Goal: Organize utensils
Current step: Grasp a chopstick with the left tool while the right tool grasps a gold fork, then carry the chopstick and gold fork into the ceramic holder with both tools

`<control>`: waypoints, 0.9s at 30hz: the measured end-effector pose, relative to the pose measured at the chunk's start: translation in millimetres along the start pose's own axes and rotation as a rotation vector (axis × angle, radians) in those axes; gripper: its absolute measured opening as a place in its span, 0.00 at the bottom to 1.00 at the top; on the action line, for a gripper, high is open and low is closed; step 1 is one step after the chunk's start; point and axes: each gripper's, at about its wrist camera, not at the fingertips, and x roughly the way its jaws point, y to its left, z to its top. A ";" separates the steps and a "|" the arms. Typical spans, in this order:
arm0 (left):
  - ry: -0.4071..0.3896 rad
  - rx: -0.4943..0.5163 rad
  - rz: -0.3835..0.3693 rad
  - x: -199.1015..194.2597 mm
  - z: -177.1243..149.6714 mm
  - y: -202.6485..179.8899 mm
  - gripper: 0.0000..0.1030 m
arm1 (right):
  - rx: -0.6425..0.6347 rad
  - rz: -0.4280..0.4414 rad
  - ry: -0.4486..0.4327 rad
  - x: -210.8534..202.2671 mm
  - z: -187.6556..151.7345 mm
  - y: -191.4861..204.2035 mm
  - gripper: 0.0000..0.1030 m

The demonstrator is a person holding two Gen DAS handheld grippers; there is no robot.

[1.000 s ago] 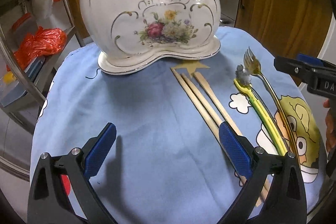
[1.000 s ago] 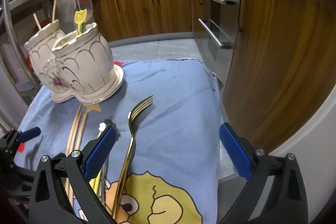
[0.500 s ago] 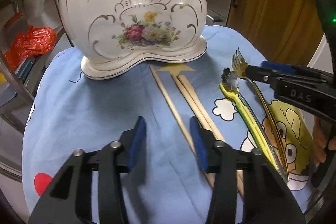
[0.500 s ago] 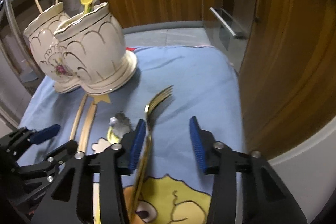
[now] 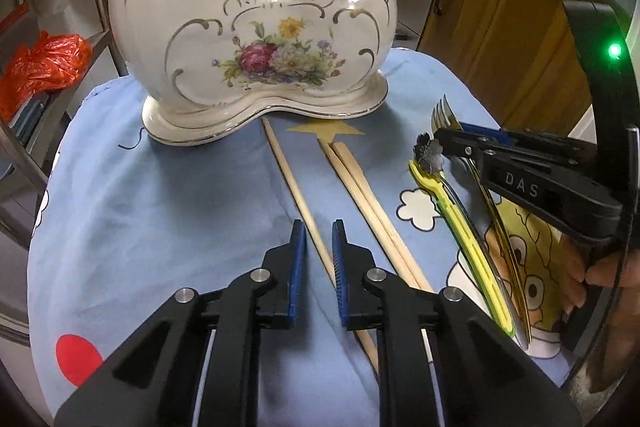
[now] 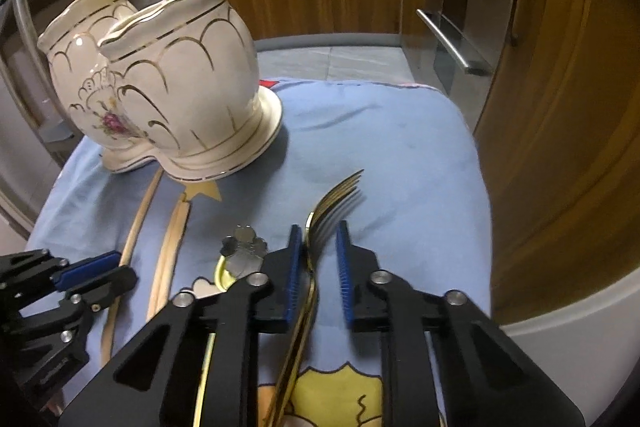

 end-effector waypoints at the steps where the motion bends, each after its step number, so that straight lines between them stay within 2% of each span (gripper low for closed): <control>1: -0.003 0.002 0.005 -0.2 -1.2 0.4 0.14 | 0.001 0.006 0.000 -0.1 0.1 0.8 0.06; 6: -0.008 0.018 0.016 3.0 -0.3 -1.9 0.12 | -0.008 0.010 -0.018 -8.7 -3.6 3.2 0.05; 9: -0.001 0.012 -0.008 0.4 -0.9 -0.1 0.04 | -0.006 0.010 -0.048 -20.4 -5.9 2.4 0.05; 20: -0.025 0.054 -0.059 -23.2 -13.2 1.6 0.04 | -0.039 0.059 -0.229 -74.0 -6.0 7.9 0.04; 24: -0.058 0.085 -0.082 -38.9 -16.7 -1.7 0.04 | -0.055 0.066 -0.302 -93.8 -6.1 11.6 0.04; 27: -0.116 0.106 -0.093 -54.2 -17.8 -2.5 0.04 | -0.065 0.065 -0.360 -106.1 -3.9 11.2 0.04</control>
